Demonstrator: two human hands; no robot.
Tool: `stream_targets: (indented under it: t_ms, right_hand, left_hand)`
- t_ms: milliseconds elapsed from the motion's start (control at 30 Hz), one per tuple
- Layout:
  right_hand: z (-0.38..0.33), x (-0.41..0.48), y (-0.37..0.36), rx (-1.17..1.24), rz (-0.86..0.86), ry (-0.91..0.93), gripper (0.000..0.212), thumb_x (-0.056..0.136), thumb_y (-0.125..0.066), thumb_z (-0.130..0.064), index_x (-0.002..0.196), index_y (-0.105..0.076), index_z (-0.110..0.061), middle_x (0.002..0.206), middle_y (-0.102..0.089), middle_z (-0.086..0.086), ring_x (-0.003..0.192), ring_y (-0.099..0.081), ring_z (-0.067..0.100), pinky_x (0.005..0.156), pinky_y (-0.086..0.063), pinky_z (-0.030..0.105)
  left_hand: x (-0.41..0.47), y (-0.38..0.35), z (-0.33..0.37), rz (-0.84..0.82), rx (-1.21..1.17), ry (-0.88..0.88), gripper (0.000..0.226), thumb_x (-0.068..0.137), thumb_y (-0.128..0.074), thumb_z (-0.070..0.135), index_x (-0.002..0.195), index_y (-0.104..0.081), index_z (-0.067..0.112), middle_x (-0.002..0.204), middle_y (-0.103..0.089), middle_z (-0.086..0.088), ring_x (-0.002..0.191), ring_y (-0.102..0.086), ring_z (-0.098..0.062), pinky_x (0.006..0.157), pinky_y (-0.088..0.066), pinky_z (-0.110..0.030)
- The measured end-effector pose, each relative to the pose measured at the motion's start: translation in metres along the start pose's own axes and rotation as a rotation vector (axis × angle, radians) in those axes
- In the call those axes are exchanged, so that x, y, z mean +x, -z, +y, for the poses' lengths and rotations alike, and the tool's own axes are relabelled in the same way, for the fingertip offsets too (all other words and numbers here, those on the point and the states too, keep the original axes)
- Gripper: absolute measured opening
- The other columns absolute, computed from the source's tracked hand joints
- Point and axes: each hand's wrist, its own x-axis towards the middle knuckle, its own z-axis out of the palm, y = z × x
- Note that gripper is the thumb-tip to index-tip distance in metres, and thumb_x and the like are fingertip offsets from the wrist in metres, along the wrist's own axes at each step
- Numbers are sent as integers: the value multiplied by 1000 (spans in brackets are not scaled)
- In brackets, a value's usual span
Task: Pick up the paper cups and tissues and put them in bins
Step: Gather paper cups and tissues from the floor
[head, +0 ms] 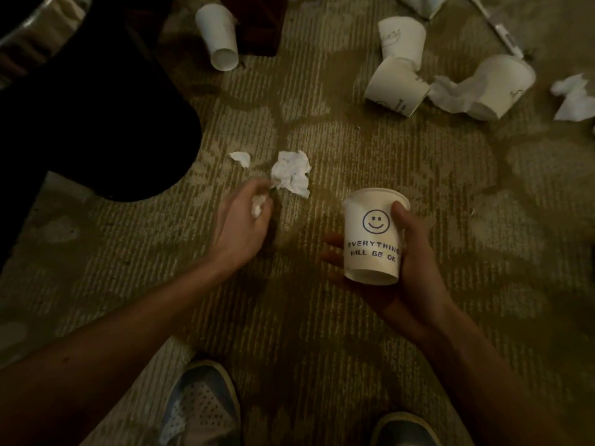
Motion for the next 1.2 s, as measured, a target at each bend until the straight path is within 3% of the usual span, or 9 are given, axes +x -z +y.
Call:
stream_targets:
  t_ms: [67,267,367,533,700,800,967,1100,1200]
  right_hand:
    - [0,2,-3,-7,-6,1,79,64,-66,-64,124,-63,-12,125,-59,29,102,-64,37,82,-53,45]
    - [1,5,-10,-25,-35,-3,73,67,-65,-62,123,-65,-15,122,-61,29,101,-64,37,74,-56,41]
    - [-1,7,-12,-68,-26,1,70,64,-66,-64,116,-69,-18,118,-64,27,98,-66,35,72,-56,41]
    - [-6,17,-17,-168,-19,4,60,74,-58,-63,115,-67,-19,100,-70,16,93,-64,31,68,-55,37]
    - [-8,29,-21,-215,-58,24,46,78,-56,-62,100,-76,-26,98,-71,11,86,-66,26,65,-54,34]
    - [-7,36,-24,-225,-47,2,53,77,-57,-62,108,-72,-21,99,-70,14,89,-64,30,67,-53,36]
    - [-5,44,-31,-203,-81,-28,66,72,-61,-60,119,-63,-14,100,-67,15,91,-62,32,67,-53,36]
    - [-3,49,-35,-196,-100,-44,64,71,-59,-59,119,-61,-16,93,-69,10,87,-65,28,65,-55,35]
    - [-2,52,-35,-218,-110,-34,61,72,-58,-60,117,-62,-19,87,-71,6,82,-67,24,63,-56,34]
  left_hand:
    - [17,2,9,15,30,-34,36,96,-53,13,131,-56,21,126,-59,9,110,-47,3,89,-33,-8]
    - [58,-11,20,-277,96,-72,63,95,-58,35,152,-31,25,151,-36,-9,137,-36,-25,108,-32,-38]
    - [66,-21,16,-362,157,-60,72,88,-65,46,150,-32,31,148,-37,-6,133,-39,-26,102,-33,-36]
    - [63,-23,12,-258,217,-140,37,81,-70,49,103,-64,20,108,-60,-2,98,-55,-21,77,-44,-34]
    - [47,-17,9,-256,202,-100,38,84,-63,57,72,-59,21,82,-60,0,78,-56,-19,64,-42,-33]
    - [45,-8,4,-142,190,-39,42,85,-63,57,63,-55,22,85,-58,3,78,-55,-16,64,-39,-31]
    - [66,16,-17,117,86,142,21,84,-68,47,87,-58,29,75,-55,17,77,-56,-6,65,-39,-24]
    - [80,21,-33,-5,52,247,56,84,-68,52,135,-51,35,119,-61,2,118,-49,-19,92,-36,-30]
    - [87,17,-37,-16,149,197,48,87,-66,49,128,-62,24,125,-64,-6,116,-57,-24,89,-39,-28]
